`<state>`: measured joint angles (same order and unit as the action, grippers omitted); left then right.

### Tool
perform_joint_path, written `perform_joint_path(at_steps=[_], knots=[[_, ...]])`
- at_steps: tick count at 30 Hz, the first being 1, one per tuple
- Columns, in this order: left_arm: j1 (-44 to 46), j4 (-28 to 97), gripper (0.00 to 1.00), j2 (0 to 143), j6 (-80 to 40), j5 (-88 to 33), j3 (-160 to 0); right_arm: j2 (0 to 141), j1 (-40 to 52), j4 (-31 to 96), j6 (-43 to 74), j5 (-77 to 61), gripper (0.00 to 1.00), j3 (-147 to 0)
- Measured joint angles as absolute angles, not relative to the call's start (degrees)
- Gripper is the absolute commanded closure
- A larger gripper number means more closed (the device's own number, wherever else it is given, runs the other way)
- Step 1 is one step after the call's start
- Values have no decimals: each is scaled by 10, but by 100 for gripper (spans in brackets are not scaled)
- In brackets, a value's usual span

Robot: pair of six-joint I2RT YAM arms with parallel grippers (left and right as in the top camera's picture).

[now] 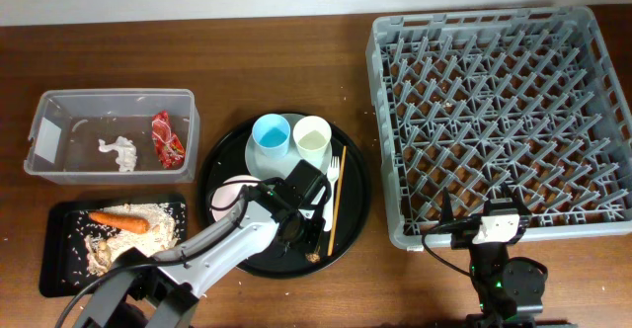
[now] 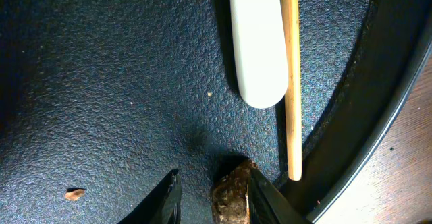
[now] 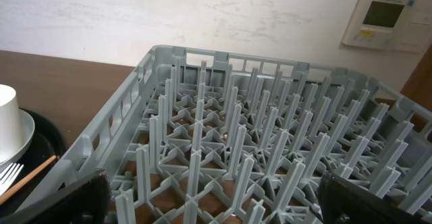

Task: Sort waste into correct bins and load items into the dishwasher rack
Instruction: 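Grasp the brown food scrap and drop it onto the black tray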

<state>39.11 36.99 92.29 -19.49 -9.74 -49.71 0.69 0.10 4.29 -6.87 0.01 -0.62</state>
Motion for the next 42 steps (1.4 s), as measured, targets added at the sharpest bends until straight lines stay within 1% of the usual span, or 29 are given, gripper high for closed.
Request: perform_joint_path(at_steps=[1, 2, 8, 10, 13, 14, 15, 16, 17, 19, 25, 27, 29, 31, 32, 33, 34, 35, 36, 37, 38, 39, 40, 41, 42], knots=[[391, 370, 66, 923, -195, -96, -497, 7, 1, 43, -69, 0, 1, -6], [391, 370, 61, 923, -195, -96, -497, 7, 1, 43, -69, 0, 1, -6], [391, 410, 61, 923, -197, -136, -497, 7, 1, 43, -69, 0, 1, -6], [392, 411, 61, 923, -197, -142, -497, 7, 1, 43, -69, 0, 1, -6], [417, 395, 61, 923, -202, -136, -497, 7, 1, 43, -69, 0, 1, -6], [425, 394, 68, 923, -210, -121, -497, 7, 1, 43, -69, 0, 1, -6], [430, 394, 80, 924, -220, -104, -497, 7, 1, 43, -69, 0, 1, -6], [432, 394, 80, 924, -227, -93, -497, 7, 1, 43, -69, 0, 2, -6], [432, 394, 83, 924, -232, -89, -497, 7, 1, 43, -69, 0, 1, -6], [432, 394, 99, 924, -235, -83, -497, 7, 1, 43, -69, 0, 1, -6], [431, 398, 99, 917, -250, -74, -506, 7, 1, 43, -69, 0, 1, -6], [421, 432, 100, 867, -251, -63, -542, 7, 1, 43, -69, 0, 1, -6], [364, 528, 99, 791, -251, -17, -580, 7, 1, 43, -69, 0, 1, -6], [279, 603, 100, 715, -271, 63, -585, 7, 1, 43, -69, 0, 1, -6], [216, 625, 99, 673, -285, 108, -585, 7, 1, 43, -69, 0, 1, -6], [175, 635, 99, 648, -296, 131, -586, 7, 1, 43, -69, 0, 1, -6], [111, 651, 99, 625, -301, 156, -586, 7, 1, 43, -69, 0, 1, -6], [69, 662, 99, 618, -311, 165, -586, 7, 1, 43, -69, 0, 1, -6], [2, 666, 98, 613, -328, 181, -586, 7, 1, 43, -69, 0, 1, -6], [-28, 660, 98, 612, -340, 182, -576, 7, 1, 43, -69, 0, 1, -6], [-73, 641, 94, 610, -350, 187, -547, 7, 1, 43, -69, 0, 1, -6], [-98, 625, 93, 610, -357, 187, -517, 7, 1, 43, -69, 0, 1, -6], [-108, 612, 88, 610, -358, 186, -505, 7, 1, 43, -69, 0, 1, -6], [-124, 597, 75, 607, -359, 187, -482, 7, 1, 43, -69, 0, 1, -6], [-140, 597, 72, 609, -361, 187, -450, 7, 1, 43, -69, 0, 1, -6]])
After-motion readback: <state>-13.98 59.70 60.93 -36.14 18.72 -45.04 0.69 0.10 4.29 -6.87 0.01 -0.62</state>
